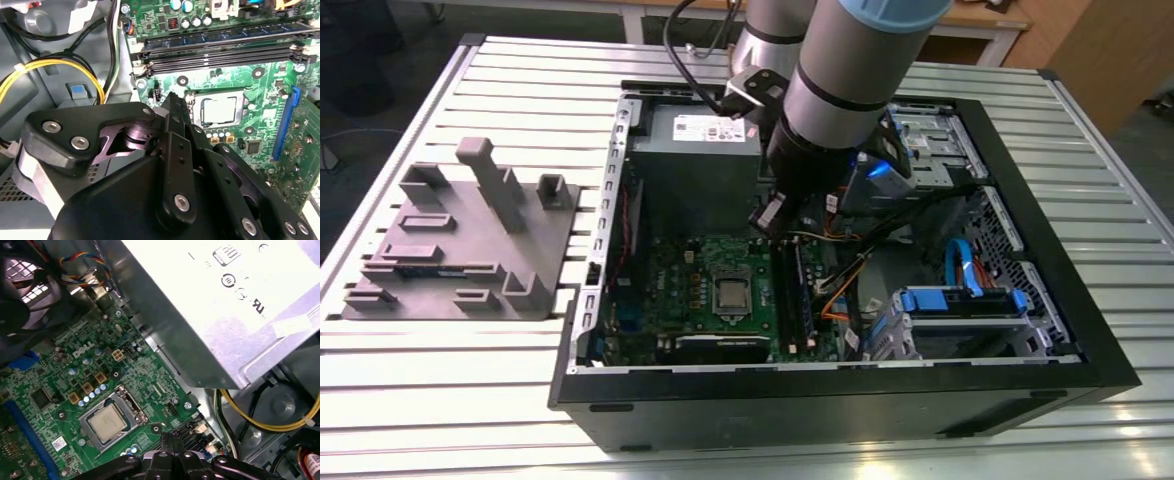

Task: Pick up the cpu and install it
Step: 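Install the first cpu locking lever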

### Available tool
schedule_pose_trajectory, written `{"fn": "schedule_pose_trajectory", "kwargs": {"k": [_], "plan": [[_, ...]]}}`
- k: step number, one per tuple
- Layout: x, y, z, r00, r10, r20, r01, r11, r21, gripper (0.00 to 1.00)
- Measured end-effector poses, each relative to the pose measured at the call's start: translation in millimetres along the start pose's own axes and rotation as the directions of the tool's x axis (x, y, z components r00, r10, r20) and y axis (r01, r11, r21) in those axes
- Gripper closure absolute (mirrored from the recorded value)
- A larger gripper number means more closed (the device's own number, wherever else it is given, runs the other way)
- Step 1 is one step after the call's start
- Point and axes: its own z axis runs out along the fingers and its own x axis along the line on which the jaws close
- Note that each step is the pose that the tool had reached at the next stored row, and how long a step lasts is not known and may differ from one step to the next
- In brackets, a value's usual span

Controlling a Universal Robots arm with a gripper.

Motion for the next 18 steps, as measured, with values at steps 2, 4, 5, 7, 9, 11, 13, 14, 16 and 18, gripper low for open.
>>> {"fn": "schedule_pose_trajectory", "kwargs": {"k": [2,4,5,7,9,11,13,14,16,18], "plan": [[-1.8,1.0,0.5,1.0000,0.000,0.0001,0.000,1.0000,0.0000,0.90],[-2.8,1.7,1.2,1.0000,0.000,0.0002,0.000,1.0000,-0.0002,0.90],[-3.1,1.9,1.7,1.0000,0.000,0.0006,0.000,1.0000,-0.0004,0.90],[-4.0,2.4,2.9,1.0000,0.000,0.0015,0.000,1.0000,-0.0011,0.90],[-4.7,2.9,4.1,1.0000,0.000,0.0025,0.000,1.0000,-0.0019,0.90],[-5.0,3.7,5.4,1.0000,-0.001,0.0034,0.001,1.0000,-0.0027,0.90],[-4.6,4.3,6.5,1.0000,-0.006,0.0040,0.006,1.0000,-0.0038,0.90],[-4.3,4.6,6.8,0.9999,-0.012,0.0038,0.012,0.9999,-0.0042,0.90],[-4.1,4.9,7.2,0.9995,-0.032,0.0019,0.032,0.9995,-0.0047,0.90],[-3.8,5.0,7.3,0.9986,-0.054,-0.0008,0.054,0.9985,-0.0048,0.90]]}}
